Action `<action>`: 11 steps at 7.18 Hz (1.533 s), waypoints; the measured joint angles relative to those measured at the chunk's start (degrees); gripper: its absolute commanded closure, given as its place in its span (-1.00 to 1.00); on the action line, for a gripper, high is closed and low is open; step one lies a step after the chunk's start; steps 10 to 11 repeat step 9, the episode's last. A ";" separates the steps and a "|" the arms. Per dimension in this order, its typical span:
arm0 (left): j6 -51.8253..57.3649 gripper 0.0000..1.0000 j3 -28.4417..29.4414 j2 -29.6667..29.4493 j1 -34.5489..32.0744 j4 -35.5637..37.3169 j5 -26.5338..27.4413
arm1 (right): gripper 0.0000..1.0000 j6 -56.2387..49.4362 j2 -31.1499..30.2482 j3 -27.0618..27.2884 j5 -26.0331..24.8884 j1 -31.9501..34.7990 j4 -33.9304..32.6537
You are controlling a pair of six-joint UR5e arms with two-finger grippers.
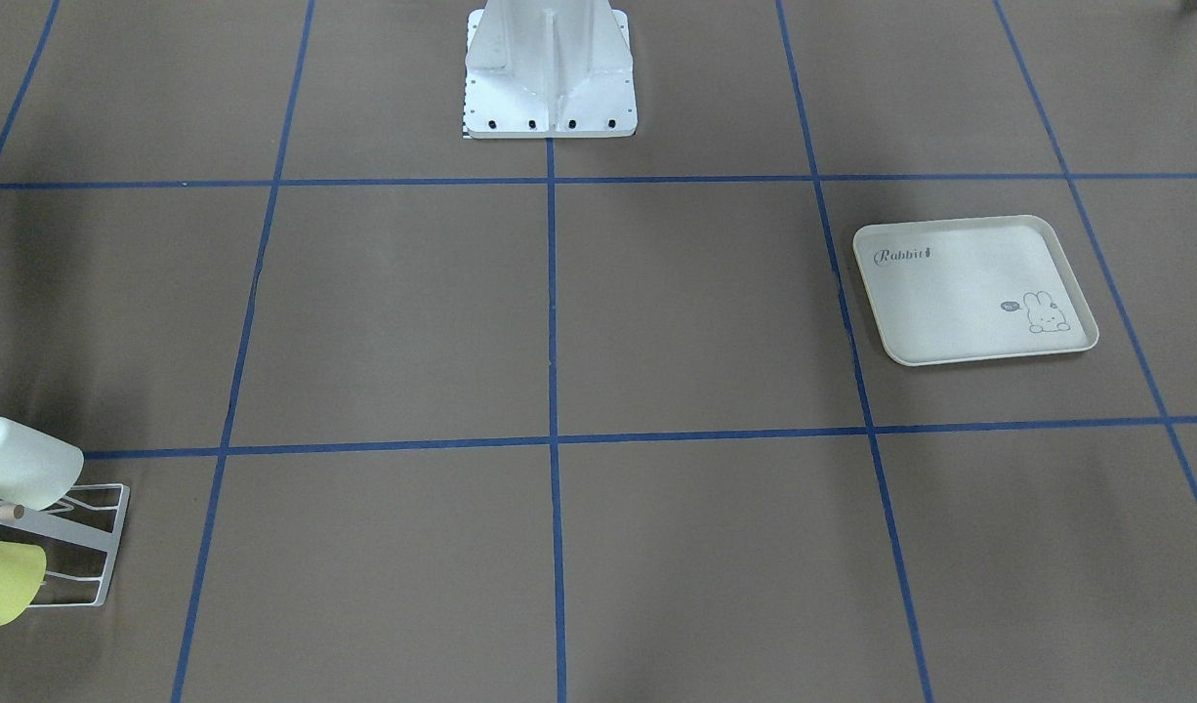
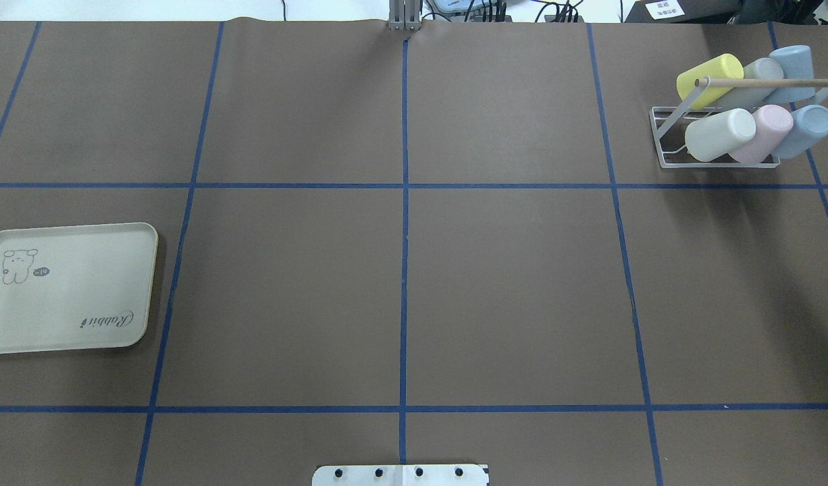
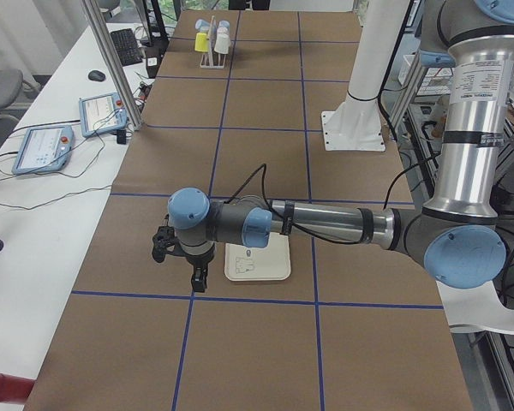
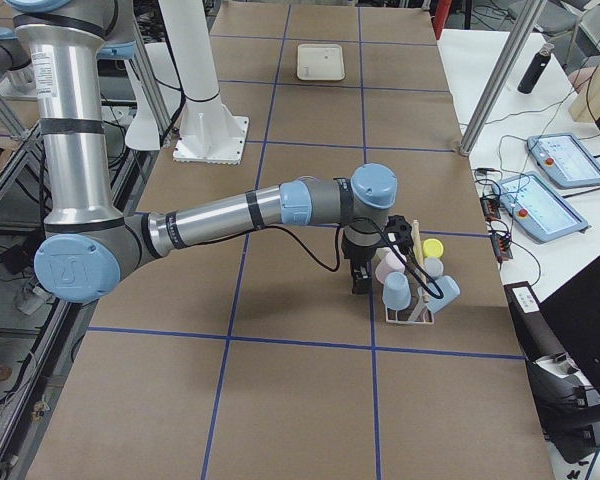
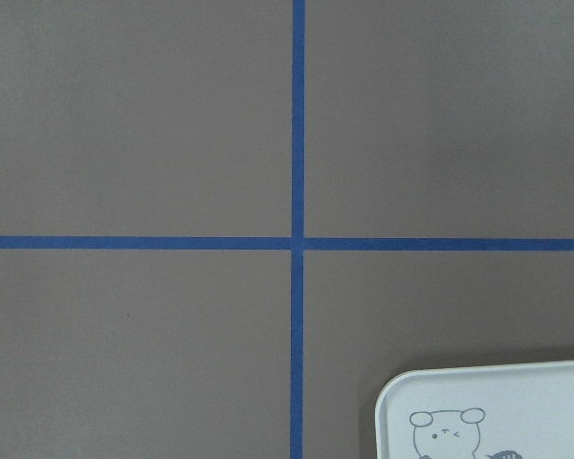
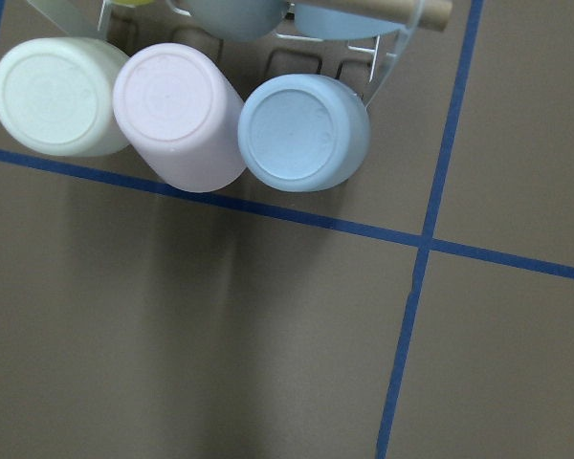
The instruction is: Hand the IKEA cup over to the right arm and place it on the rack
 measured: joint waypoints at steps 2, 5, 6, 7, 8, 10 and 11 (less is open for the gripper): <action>0.00 -0.99 -0.50 0.27 0.00 0.03 -0.02 | -1.00 0.02 -0.12 0.10 0.06 0.00 0.00; 0.01 -0.99 -0.72 0.44 0.00 -0.07 -0.03 | -1.00 -0.03 -0.38 0.10 0.09 0.00 0.00; 0.03 -0.99 -0.77 0.44 0.00 -0.11 -0.03 | -1.00 -0.05 -0.52 0.02 0.10 0.00 0.00; 0.03 -0.99 -0.78 0.40 0.00 -0.13 -0.03 | -1.00 -0.06 -0.60 -0.09 0.08 0.00 0.00; 0.04 -0.99 -0.81 0.38 0.00 -0.14 -0.03 | -1.00 -0.06 -0.68 -0.15 0.10 0.00 0.00; 0.04 -0.99 -0.95 0.38 0.00 -0.14 -0.03 | -1.00 -0.06 -0.73 -0.16 0.11 0.00 0.00; 0.04 -0.99 -0.95 0.38 0.00 -0.14 -0.03 | -1.00 -0.06 -0.73 -0.16 0.11 0.00 0.00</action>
